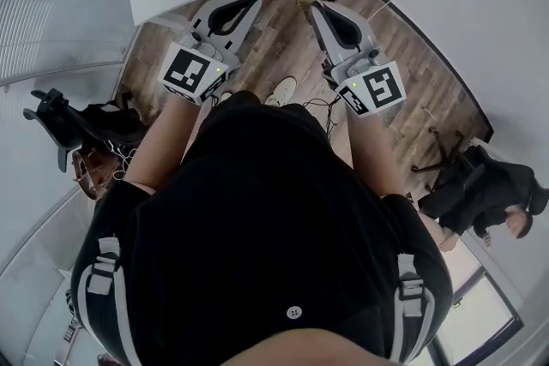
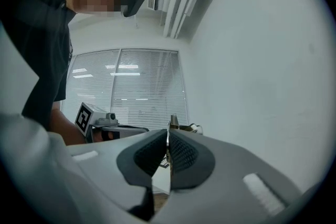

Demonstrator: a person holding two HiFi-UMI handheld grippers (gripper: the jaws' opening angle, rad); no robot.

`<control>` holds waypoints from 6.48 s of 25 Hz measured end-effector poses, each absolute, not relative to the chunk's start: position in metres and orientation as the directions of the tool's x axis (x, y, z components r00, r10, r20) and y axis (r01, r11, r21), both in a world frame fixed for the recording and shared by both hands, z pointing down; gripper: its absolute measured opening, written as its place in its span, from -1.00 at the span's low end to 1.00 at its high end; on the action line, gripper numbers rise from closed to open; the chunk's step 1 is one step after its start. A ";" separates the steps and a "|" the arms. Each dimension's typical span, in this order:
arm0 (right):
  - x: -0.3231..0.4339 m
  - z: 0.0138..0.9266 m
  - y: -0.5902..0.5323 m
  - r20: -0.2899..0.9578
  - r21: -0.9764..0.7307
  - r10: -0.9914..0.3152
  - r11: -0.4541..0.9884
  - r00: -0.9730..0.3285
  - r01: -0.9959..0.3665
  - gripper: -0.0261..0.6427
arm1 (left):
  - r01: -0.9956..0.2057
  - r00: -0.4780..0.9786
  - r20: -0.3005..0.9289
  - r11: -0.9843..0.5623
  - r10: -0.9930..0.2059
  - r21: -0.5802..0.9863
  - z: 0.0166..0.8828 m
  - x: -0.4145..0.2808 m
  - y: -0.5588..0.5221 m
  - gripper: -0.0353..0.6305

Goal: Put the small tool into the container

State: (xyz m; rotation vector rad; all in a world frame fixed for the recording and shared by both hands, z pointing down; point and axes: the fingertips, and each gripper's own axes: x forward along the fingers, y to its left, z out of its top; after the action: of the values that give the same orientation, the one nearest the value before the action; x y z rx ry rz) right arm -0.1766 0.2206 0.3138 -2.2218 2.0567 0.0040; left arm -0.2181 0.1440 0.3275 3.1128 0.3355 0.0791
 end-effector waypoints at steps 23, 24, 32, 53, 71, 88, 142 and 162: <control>-0.058 0.328 0.200 -0.039 -0.052 -0.998 -0.037 0.039 -0.998 -0.87 | 0.150 0.988 0.033 -0.988 0.151 0.029 0.338 -0.103 0.125 -0.87; -0.051 0.328 0.194 -0.035 -0.051 -0.999 -0.037 0.039 -0.998 -0.87 | 0.152 0.988 0.029 -0.988 0.153 0.030 0.337 -0.095 0.119 -0.87; -0.002 0.325 0.132 -0.013 -0.041 -0.999 -0.038 0.038 -0.998 -0.87 | 0.153 0.988 0.029 -0.988 0.154 0.036 0.336 -0.046 0.061 -0.87; 0.070 0.341 -0.013 0.073 -0.034 -0.995 -0.069 0.067 -0.997 -0.87 | 0.177 0.983 0.034 -0.982 0.180 0.069 0.353 0.028 -0.082 -0.87; 0.171 0.409 -0.080 0.191 -0.062 -0.955 0.219 -0.227 -0.974 -0.87 | -0.061 0.997 0.053 -0.994 -0.056 0.094 0.386 0.105 -0.117 -0.87; 0.196 0.566 -0.135 0.481 -0.152 -0.710 0.510 -0.514 -0.847 -0.87 | -0.458 0.888 0.094 -0.885 -0.450 0.085 0.449 0.121 -0.150 -0.87; 0.190 0.590 -0.178 0.560 -0.186 -0.725 0.363 -0.402 -0.913 -0.74 | -0.460 0.878 0.178 -0.886 -0.444 0.062 0.458 0.087 -0.150 -0.87; 0.178 0.340 -0.105 0.094 -0.005 -0.909 0.408 -0.407 -0.913 -0.89 | -0.234 0.971 0.048 -0.972 -0.233 0.033 0.335 0.126 -0.133 -0.87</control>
State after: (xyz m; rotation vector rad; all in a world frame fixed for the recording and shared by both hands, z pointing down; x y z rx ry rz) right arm 0.1782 -0.1052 0.3398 -1.7489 2.6993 -0.0891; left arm 0.1264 -0.1326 0.3353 3.0813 -0.3650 0.0679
